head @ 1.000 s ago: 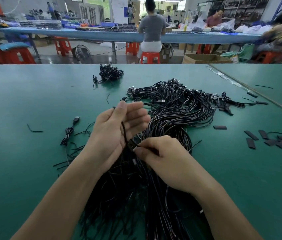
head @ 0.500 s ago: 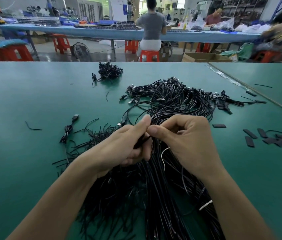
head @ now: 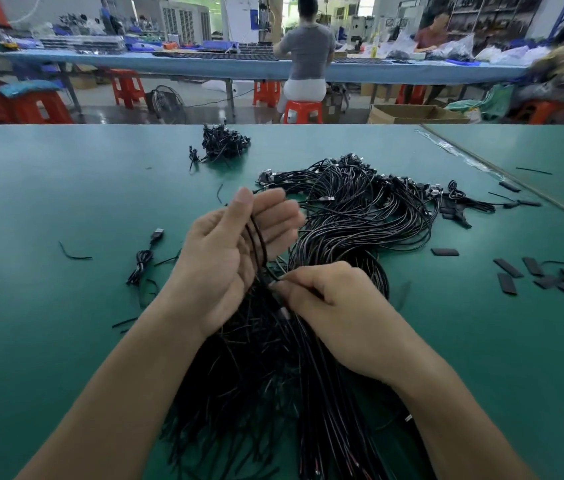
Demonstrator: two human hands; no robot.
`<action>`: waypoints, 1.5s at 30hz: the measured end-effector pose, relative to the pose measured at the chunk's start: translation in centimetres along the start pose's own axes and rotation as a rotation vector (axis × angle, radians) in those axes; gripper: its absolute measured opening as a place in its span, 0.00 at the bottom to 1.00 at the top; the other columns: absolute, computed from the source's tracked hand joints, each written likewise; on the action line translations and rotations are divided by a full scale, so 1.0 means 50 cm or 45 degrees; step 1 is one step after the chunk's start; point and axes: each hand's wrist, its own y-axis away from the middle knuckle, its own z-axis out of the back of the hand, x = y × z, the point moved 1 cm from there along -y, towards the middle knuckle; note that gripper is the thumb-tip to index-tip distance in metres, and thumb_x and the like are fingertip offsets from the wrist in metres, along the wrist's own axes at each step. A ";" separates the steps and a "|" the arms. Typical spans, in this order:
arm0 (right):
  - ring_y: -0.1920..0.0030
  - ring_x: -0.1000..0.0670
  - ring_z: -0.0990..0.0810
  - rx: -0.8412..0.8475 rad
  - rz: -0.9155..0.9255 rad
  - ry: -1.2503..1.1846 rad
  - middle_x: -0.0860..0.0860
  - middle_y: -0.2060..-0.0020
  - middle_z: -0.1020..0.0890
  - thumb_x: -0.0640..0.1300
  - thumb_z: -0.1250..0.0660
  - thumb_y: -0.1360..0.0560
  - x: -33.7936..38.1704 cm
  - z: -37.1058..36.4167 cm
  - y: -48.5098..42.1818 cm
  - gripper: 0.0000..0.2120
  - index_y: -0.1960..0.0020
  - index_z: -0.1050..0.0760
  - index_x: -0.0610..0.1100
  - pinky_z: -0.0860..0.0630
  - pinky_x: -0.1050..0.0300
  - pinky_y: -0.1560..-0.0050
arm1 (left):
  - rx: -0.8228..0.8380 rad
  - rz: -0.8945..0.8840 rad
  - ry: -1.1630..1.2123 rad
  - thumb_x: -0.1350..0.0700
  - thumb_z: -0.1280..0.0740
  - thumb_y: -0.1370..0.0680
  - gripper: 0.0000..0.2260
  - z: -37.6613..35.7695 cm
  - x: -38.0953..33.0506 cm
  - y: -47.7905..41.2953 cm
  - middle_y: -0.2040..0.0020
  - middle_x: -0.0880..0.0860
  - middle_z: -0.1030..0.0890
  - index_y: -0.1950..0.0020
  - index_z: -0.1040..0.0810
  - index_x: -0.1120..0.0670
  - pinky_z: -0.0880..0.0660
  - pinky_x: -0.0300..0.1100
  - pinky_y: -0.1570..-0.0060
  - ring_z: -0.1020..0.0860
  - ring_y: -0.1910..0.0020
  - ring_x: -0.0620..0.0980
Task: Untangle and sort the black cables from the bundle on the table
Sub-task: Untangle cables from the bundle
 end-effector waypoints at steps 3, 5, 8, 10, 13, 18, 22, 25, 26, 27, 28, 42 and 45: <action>0.69 0.55 0.22 -0.087 0.049 0.012 0.55 0.68 0.18 0.53 0.36 0.20 0.007 0.021 0.003 0.11 0.56 0.19 0.51 0.23 0.51 0.63 | -0.196 -0.157 -0.530 0.49 0.40 0.19 0.15 0.018 0.012 -0.001 0.50 0.56 0.14 0.45 0.18 0.56 0.20 0.38 0.49 0.15 0.47 0.51; 0.61 0.57 0.19 -0.147 0.122 -0.062 0.56 0.63 0.16 0.50 0.36 0.21 0.012 0.036 0.003 0.10 0.55 0.18 0.51 0.23 0.57 0.57 | -0.095 -0.096 -0.828 0.52 0.41 0.16 0.15 0.016 0.014 0.008 0.55 0.56 0.13 0.50 0.15 0.53 0.20 0.34 0.55 0.14 0.54 0.47; 0.61 0.59 0.19 -0.302 0.176 -0.135 0.58 0.64 0.17 0.49 0.33 0.24 0.003 0.055 -0.001 0.07 0.58 0.18 0.50 0.24 0.63 0.57 | 0.241 0.272 -0.823 0.49 0.42 0.17 0.22 -0.002 0.012 0.027 0.66 0.55 0.15 0.61 0.14 0.54 0.22 0.34 0.66 0.16 0.65 0.49; 0.65 0.58 0.20 -0.372 0.173 -0.285 0.55 0.66 0.16 0.48 0.25 0.28 -0.003 0.064 -0.001 0.04 0.60 0.18 0.49 0.24 0.62 0.60 | 0.410 0.438 -0.786 0.44 0.43 0.20 0.23 -0.010 0.006 0.037 0.71 0.55 0.20 0.63 0.15 0.54 0.25 0.34 0.73 0.19 0.72 0.49; 0.68 0.58 0.23 -0.471 0.156 -0.408 0.54 0.69 0.17 0.51 0.25 0.31 -0.011 0.069 -0.001 0.06 0.61 0.17 0.49 0.26 0.64 0.65 | 0.406 0.483 -0.644 0.42 0.41 0.21 0.23 -0.011 -0.006 0.039 0.79 0.48 0.32 0.69 0.20 0.52 0.38 0.32 0.81 0.31 0.82 0.44; 0.74 0.55 0.33 -0.471 -0.056 -0.249 0.46 0.70 0.19 0.51 0.31 0.23 -0.029 0.050 -0.006 0.08 0.57 0.16 0.50 0.36 0.58 0.74 | 0.296 0.441 -0.170 0.47 0.41 0.20 0.20 -0.015 -0.024 0.029 0.79 0.44 0.37 0.70 0.25 0.52 0.43 0.33 0.80 0.36 0.82 0.41; 0.75 0.57 0.32 -0.258 -0.145 -0.193 0.53 0.73 0.21 0.51 0.33 0.21 -0.018 0.030 -0.005 0.09 0.57 0.16 0.51 0.34 0.60 0.74 | 0.124 0.255 -0.044 0.48 0.39 0.23 0.18 -0.015 -0.022 0.021 0.70 0.49 0.21 0.61 0.13 0.56 0.26 0.32 0.74 0.21 0.72 0.44; 0.75 0.56 0.33 -0.066 -0.062 -0.090 0.51 0.76 0.26 0.50 0.34 0.20 0.002 0.018 -0.001 0.14 0.62 0.21 0.45 0.32 0.55 0.72 | 0.086 0.145 0.050 0.51 0.37 0.23 0.18 -0.011 -0.009 0.014 0.52 0.60 0.14 0.49 0.15 0.63 0.18 0.37 0.56 0.14 0.52 0.55; 0.76 0.56 0.34 -0.007 -0.035 -0.049 0.52 0.77 0.27 0.49 0.35 0.20 0.008 0.017 0.001 0.15 0.63 0.23 0.44 0.33 0.58 0.73 | 0.033 0.099 0.026 0.52 0.37 0.23 0.18 -0.009 -0.004 0.012 0.49 0.62 0.15 0.46 0.16 0.64 0.18 0.38 0.53 0.15 0.48 0.56; 0.76 0.57 0.35 0.037 -0.012 -0.008 0.54 0.77 0.29 0.49 0.35 0.19 0.013 0.017 0.004 0.16 0.63 0.24 0.43 0.35 0.61 0.75 | -0.048 0.046 -0.053 0.52 0.37 0.22 0.17 -0.004 0.002 0.009 0.48 0.61 0.15 0.45 0.18 0.63 0.19 0.39 0.51 0.15 0.47 0.56; 0.76 0.56 0.35 0.061 0.018 0.031 0.55 0.77 0.29 0.49 0.36 0.19 0.018 0.020 0.007 0.16 0.63 0.23 0.43 0.37 0.64 0.75 | -0.131 -0.008 -0.179 0.53 0.38 0.20 0.15 -0.002 0.006 0.007 0.48 0.60 0.14 0.45 0.18 0.62 0.19 0.38 0.50 0.15 0.46 0.55; 0.67 0.51 0.23 -0.253 0.151 -0.560 0.47 0.66 0.19 0.42 0.27 0.26 -0.007 0.056 -0.002 0.04 0.59 0.20 0.48 0.27 0.61 0.65 | 0.296 0.521 -0.480 0.42 0.38 0.24 0.24 -0.027 -0.010 0.040 0.80 0.47 0.39 0.78 0.31 0.50 0.36 0.33 0.79 0.36 0.81 0.45; 0.67 0.46 0.31 -0.095 0.144 -0.691 0.44 0.66 0.24 0.44 0.31 0.25 -0.006 0.045 -0.003 0.06 0.60 0.26 0.48 0.32 0.53 0.65 | 0.359 0.568 -0.364 0.42 0.35 0.24 0.26 -0.019 -0.014 0.042 0.82 0.46 0.40 0.80 0.33 0.50 0.38 0.32 0.81 0.37 0.83 0.44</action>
